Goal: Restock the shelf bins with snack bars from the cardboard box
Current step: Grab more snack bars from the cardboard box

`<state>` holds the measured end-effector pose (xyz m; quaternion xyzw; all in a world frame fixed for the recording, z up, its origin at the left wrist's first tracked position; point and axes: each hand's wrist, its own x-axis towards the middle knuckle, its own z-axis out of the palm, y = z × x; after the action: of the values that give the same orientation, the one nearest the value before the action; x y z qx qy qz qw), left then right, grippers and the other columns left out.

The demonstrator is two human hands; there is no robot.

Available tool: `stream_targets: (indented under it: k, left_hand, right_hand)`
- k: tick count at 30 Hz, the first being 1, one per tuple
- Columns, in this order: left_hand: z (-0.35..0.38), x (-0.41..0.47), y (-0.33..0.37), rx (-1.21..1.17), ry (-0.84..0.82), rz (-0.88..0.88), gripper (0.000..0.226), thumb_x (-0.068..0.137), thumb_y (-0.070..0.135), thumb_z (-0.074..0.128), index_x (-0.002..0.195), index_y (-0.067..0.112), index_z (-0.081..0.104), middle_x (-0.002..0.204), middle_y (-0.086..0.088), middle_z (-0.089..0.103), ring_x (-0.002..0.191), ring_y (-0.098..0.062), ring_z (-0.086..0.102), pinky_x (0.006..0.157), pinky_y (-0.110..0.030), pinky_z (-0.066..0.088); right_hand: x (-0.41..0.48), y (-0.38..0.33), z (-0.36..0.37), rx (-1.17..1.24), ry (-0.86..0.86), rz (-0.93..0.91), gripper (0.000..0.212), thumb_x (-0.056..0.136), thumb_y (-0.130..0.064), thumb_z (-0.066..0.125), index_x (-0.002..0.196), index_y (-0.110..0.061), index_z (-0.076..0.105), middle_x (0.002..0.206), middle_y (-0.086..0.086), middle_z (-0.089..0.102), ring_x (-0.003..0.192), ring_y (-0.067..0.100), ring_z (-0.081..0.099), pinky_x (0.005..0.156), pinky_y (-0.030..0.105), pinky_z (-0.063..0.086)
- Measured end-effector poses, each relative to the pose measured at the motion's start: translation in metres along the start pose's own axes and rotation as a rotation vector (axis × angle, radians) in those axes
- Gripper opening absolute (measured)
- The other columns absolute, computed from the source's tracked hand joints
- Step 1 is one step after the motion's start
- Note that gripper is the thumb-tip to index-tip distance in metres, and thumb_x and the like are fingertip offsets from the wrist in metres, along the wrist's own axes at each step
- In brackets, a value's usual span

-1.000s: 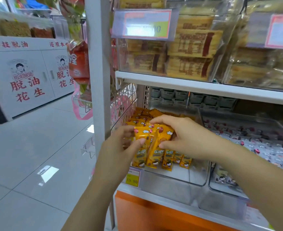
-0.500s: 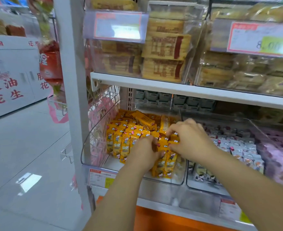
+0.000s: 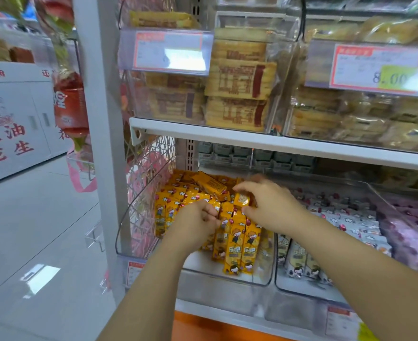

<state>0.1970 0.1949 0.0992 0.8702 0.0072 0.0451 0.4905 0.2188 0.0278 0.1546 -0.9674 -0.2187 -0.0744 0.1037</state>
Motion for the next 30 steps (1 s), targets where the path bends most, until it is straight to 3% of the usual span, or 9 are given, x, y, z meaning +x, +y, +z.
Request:
stream_targets:
  k: [4,7,9,13,16,20,23,27,30]
  left_hand:
    - [-0.007,0.013,-0.004,0.194,0.221,0.13,0.022,0.092,0.02,0.06,0.113,0.025,0.057,0.11,0.005,0.052,0.093,-0.013,0.058,0.067,-0.025,0.045]
    - [-0.002,0.022,-0.004,0.439,0.285,0.242,0.041,0.093,0.018,0.056,0.133,0.027,0.049,0.133,-0.001,0.042,0.114,-0.021,0.049,0.088,-0.034,0.047]
    - [0.001,0.03,0.001,0.606,0.279,0.262,0.051,0.094,0.017,0.052,0.142,0.03,0.039,0.14,-0.006,0.037,0.126,-0.026,0.037,0.097,-0.037,0.042]
    - [0.001,0.05,0.015,0.845,0.169,0.223,0.063,0.09,0.013,0.058,0.141,0.041,0.035,0.149,-0.003,0.026,0.136,-0.031,0.023,0.106,-0.043,0.031]
    - [-0.004,0.055,0.025,0.894,0.161,0.229,0.051,0.092,0.024,0.059,0.137,0.037,0.041,0.148,0.0,0.03,0.139,-0.029,0.023,0.109,-0.045,0.026]
    - [-0.014,0.039,0.033,0.763,0.4,0.332,0.04,0.092,0.035,0.057,0.131,0.032,0.048,0.137,0.002,0.046,0.128,-0.025,0.039,0.1,-0.038,0.034]
    - [-0.022,0.021,0.023,0.523,0.477,0.356,0.038,0.089,0.033,0.063,0.125,0.026,0.055,0.12,0.0,0.06,0.113,-0.026,0.051,0.09,-0.039,0.043]
    - [-0.038,0.001,0.004,0.11,0.277,0.199,0.028,0.084,0.028,0.07,0.109,0.029,0.057,0.098,0.004,0.065,0.089,-0.017,0.065,0.079,-0.039,0.053]
    - [-0.046,-0.008,0.002,0.085,0.185,0.174,0.029,0.086,0.026,0.069,0.112,0.024,0.057,0.1,0.005,0.065,0.083,-0.012,0.065,0.076,-0.03,0.051]
  right_hand:
    - [0.01,0.0,0.01,-0.046,-0.087,-0.002,0.048,0.086,-0.026,0.064,0.131,-0.037,0.05,0.141,0.0,0.04,0.125,0.021,0.045,0.109,0.045,0.034]
    - [0.008,0.005,0.018,0.179,0.089,0.039,0.04,0.082,-0.019,0.071,0.119,-0.028,0.059,0.122,-0.004,0.054,0.091,0.008,0.057,0.078,0.022,0.048]
    - [0.004,0.007,0.022,0.347,0.248,0.084,0.036,0.081,-0.015,0.072,0.114,-0.025,0.061,0.109,-0.008,0.056,0.077,0.002,0.053,0.065,0.014,0.044]
    - [-0.003,0.01,0.024,0.67,0.437,0.147,0.03,0.084,-0.012,0.069,0.102,-0.032,0.056,0.098,-0.01,0.063,0.09,0.01,0.063,0.08,0.036,0.056]
    - [-0.01,0.01,0.022,0.808,0.471,0.147,0.031,0.086,-0.013,0.067,0.099,-0.038,0.054,0.099,-0.014,0.064,0.092,0.008,0.064,0.083,0.037,0.056]
    - [-0.018,0.011,0.008,0.905,0.553,0.149,0.031,0.088,-0.015,0.065,0.105,-0.037,0.054,0.102,-0.019,0.059,0.088,-0.001,0.059,0.074,0.014,0.049]
    - [-0.026,0.006,0.001,0.928,0.563,0.126,0.035,0.087,-0.015,0.066,0.113,-0.032,0.049,0.103,-0.021,0.059,0.087,-0.004,0.06,0.07,0.011,0.048]
    - [-0.036,-0.008,0.005,0.872,0.4,0.052,0.031,0.085,-0.016,0.07,0.097,-0.038,0.051,0.095,-0.016,0.065,0.088,-0.006,0.06,0.072,0.013,0.049]
    - [-0.032,-0.021,0.004,0.615,0.125,-0.024,0.027,0.085,-0.023,0.069,0.097,-0.038,0.051,0.091,-0.017,0.062,0.08,-0.002,0.06,0.068,0.012,0.048]
